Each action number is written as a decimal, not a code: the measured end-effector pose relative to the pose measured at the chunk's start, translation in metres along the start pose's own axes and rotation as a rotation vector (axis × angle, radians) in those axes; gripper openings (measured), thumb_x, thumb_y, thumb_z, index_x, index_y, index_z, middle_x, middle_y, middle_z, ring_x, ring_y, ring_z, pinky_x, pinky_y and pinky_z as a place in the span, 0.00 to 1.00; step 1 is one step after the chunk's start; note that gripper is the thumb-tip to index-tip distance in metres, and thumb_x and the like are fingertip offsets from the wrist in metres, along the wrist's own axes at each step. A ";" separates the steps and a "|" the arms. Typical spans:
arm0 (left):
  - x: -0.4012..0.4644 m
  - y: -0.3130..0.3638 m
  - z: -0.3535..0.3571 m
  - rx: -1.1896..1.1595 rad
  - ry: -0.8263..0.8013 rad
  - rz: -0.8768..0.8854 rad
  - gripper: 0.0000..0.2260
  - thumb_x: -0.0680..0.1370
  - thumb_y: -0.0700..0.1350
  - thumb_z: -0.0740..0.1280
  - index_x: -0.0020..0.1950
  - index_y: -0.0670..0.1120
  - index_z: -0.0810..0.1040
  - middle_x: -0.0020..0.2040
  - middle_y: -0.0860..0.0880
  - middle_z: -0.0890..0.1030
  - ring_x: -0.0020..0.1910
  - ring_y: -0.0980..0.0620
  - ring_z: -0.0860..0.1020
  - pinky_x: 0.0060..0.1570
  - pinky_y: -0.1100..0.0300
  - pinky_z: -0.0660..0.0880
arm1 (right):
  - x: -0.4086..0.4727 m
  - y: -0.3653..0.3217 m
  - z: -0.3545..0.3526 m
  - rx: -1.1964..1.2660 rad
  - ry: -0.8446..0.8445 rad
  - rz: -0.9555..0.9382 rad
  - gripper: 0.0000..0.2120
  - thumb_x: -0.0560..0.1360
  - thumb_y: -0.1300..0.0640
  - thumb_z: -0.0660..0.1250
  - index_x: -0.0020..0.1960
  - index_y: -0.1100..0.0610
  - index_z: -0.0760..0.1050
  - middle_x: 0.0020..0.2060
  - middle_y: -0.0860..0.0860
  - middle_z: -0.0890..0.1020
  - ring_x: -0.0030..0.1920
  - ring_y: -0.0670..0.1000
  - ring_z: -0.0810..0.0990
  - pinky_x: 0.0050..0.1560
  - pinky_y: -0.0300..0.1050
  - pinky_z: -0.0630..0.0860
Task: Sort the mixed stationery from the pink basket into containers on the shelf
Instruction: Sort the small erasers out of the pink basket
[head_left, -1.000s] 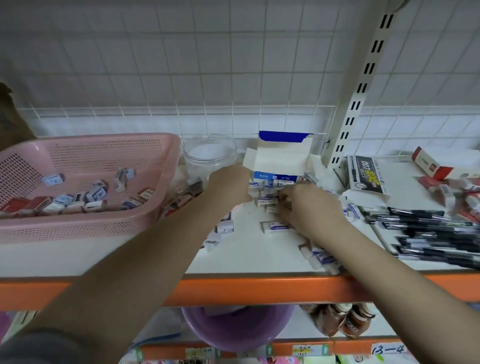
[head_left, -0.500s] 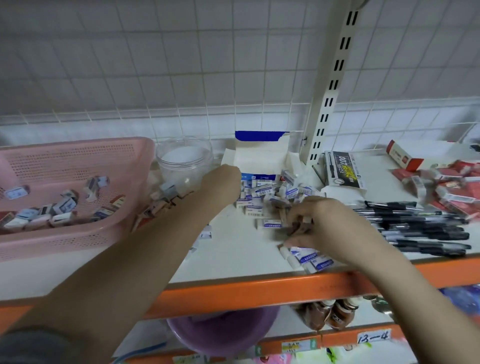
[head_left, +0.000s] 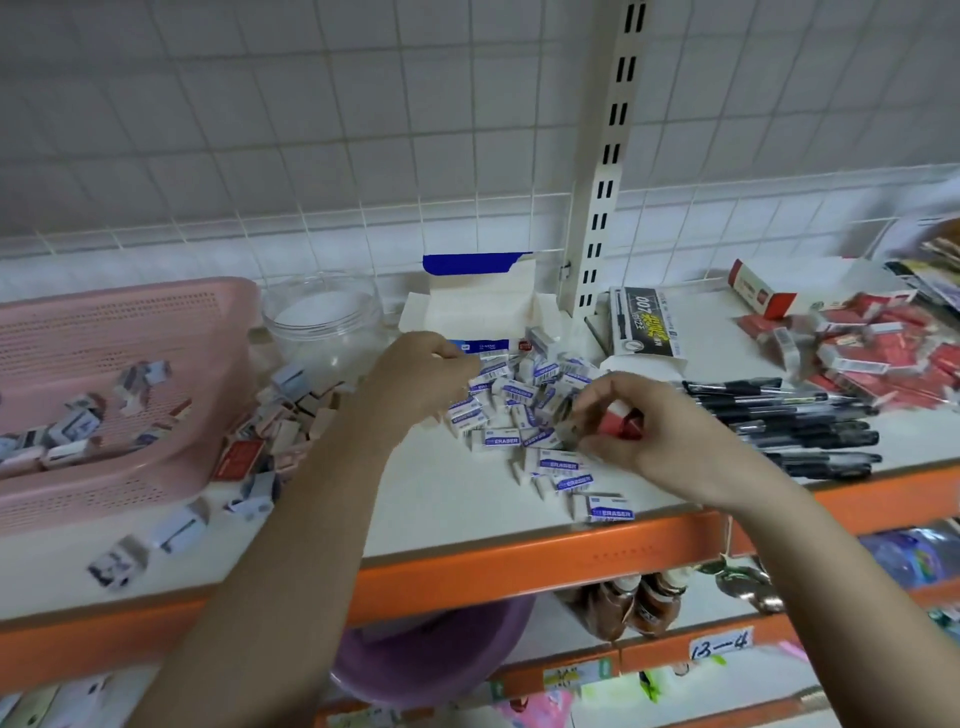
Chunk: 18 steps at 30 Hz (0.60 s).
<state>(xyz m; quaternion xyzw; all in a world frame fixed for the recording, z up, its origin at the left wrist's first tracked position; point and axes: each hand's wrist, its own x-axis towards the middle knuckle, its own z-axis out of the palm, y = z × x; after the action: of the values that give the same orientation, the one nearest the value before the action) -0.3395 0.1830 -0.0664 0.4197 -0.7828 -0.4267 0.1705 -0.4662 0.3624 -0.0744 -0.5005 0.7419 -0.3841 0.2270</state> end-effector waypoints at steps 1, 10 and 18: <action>-0.007 0.002 -0.001 -0.149 -0.055 -0.067 0.03 0.74 0.42 0.66 0.43 0.44 0.78 0.36 0.46 0.78 0.32 0.50 0.73 0.33 0.61 0.69 | 0.002 -0.001 -0.006 0.093 -0.010 0.023 0.08 0.73 0.67 0.69 0.50 0.57 0.77 0.38 0.47 0.82 0.29 0.37 0.74 0.32 0.27 0.68; -0.033 0.013 0.012 -0.965 -0.157 -0.235 0.07 0.79 0.34 0.59 0.53 0.38 0.76 0.44 0.39 0.80 0.31 0.51 0.81 0.29 0.66 0.75 | 0.036 -0.007 -0.007 0.479 0.064 0.143 0.06 0.79 0.58 0.61 0.44 0.56 0.73 0.25 0.54 0.77 0.22 0.51 0.71 0.20 0.36 0.62; 0.003 0.029 0.038 -0.022 -0.112 0.081 0.17 0.75 0.57 0.67 0.62 0.55 0.74 0.57 0.50 0.78 0.37 0.56 0.75 0.34 0.66 0.70 | 0.035 0.013 0.005 0.660 0.200 0.180 0.11 0.78 0.64 0.59 0.40 0.58 0.76 0.24 0.57 0.74 0.22 0.52 0.68 0.21 0.36 0.62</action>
<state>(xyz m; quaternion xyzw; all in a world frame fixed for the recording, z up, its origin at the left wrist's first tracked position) -0.3797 0.2087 -0.0650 0.3612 -0.8027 -0.4508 0.1484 -0.4840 0.3310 -0.0859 -0.2927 0.6375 -0.6287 0.3356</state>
